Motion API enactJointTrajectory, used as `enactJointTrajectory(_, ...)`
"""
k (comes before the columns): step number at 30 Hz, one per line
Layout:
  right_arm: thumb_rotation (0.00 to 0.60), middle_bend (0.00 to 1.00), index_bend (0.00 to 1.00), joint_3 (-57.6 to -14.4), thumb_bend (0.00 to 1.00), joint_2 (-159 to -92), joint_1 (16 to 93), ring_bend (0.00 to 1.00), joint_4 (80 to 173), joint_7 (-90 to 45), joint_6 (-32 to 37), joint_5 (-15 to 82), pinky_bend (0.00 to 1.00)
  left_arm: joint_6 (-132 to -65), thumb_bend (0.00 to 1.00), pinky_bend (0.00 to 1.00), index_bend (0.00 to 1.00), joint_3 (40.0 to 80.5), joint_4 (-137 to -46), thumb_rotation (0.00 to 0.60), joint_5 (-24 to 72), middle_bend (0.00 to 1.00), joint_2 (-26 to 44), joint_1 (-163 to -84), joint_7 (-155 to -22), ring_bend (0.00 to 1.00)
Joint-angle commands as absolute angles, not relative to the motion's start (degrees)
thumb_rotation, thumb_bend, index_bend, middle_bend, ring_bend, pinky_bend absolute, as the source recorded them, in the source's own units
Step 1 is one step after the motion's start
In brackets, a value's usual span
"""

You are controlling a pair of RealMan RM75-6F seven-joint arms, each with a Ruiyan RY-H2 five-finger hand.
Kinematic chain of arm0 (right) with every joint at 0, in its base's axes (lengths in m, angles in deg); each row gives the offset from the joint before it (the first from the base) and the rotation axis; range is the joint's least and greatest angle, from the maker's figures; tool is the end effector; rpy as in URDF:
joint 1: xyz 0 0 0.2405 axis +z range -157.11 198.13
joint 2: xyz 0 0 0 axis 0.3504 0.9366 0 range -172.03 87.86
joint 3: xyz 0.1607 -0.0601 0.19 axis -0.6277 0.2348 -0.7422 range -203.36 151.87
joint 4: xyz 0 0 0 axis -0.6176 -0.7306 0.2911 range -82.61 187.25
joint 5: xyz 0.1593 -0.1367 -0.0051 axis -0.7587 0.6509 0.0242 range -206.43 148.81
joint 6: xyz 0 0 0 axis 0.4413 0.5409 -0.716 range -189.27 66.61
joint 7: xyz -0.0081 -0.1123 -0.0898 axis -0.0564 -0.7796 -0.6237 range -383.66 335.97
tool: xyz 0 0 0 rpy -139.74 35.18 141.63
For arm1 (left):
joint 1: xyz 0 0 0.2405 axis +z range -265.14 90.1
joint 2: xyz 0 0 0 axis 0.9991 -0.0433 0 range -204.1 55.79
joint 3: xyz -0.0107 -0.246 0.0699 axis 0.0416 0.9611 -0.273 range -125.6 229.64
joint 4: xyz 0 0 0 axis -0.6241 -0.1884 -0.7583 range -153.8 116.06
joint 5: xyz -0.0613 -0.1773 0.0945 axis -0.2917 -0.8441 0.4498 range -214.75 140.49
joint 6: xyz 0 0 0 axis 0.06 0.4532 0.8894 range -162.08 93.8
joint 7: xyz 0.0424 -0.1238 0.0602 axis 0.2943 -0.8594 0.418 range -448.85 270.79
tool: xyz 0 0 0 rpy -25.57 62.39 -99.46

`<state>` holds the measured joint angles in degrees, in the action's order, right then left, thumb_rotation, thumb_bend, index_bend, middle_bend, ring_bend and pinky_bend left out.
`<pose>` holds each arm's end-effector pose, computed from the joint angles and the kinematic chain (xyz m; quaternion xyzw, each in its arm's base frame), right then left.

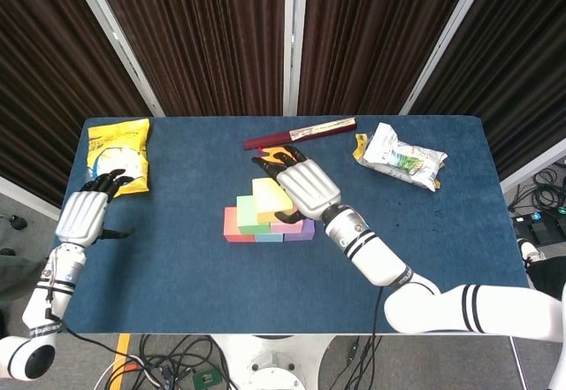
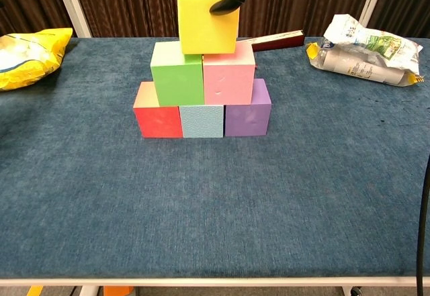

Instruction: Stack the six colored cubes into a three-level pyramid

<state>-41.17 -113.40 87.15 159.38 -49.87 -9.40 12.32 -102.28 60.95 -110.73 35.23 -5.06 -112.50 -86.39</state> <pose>0.0124 -0.3609 0.0556 0.7809 -0.3342 0.4123 0.3294 -0.2515 0.3014 0.1173 -0.6277 -0.4122 -0.4105 0.5173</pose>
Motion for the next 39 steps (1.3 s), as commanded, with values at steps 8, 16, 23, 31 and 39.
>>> enactJointTrajectory(8, 0.600, 0.39, 0.04, -40.35, 0.17, -115.55, 89.21, 0.09, 161.08, -54.28, -5.36, 6.50, 0.00, -101.90, 0.00, 0.24, 0.19, 61.06, -110.39, 0.600, 35.25, 0.10, -5.00, -112.51, -86.89, 0.11)
enactJointTrajectory(16, 0.600, 0.37, 0.03, -40.59, 0.17, -116.32, 89.54, 0.09, 160.41, -54.11, -5.16, 5.90, 0.00, -101.59, 0.00, 0.24, 0.19, 61.10, -110.20, 0.600, 35.12, 0.10, -4.96, -112.51, -86.98, 0.11)
enactJointTrajectory(23, 0.600, 0.37, 0.02, -40.80, 0.17, -116.42, 89.77, 0.09, 160.01, -54.20, -5.01, 5.41, 0.00, -101.35, 0.00, 0.24, 0.19, 61.18, -110.08, 0.600, 35.12, 0.10, -4.95, -112.61, -86.99, 0.11)
enactJointTrajectory(31, 0.600, 0.36, 0.01, -40.51, 0.17, -117.07, 90.30, 0.08, 159.64, -54.90, -5.11, 4.64, 0.00, -101.08, 0.00, 0.24, 0.19, 61.31, -109.92, 0.600, 34.93, 0.10, -5.00, -112.66, -87.18, 0.11)
enactJointTrajectory(39, 0.600, 0.24, 0.00, -40.28, 0.16, -116.94, 90.57, 0.02, 159.85, -55.26, -5.41, 4.25, 0.00, -101.30, 0.00, 0.24, 0.19, 61.33, -109.88, 0.600, 34.98, 0.09, -4.94, -112.49, -87.38, 0.11)
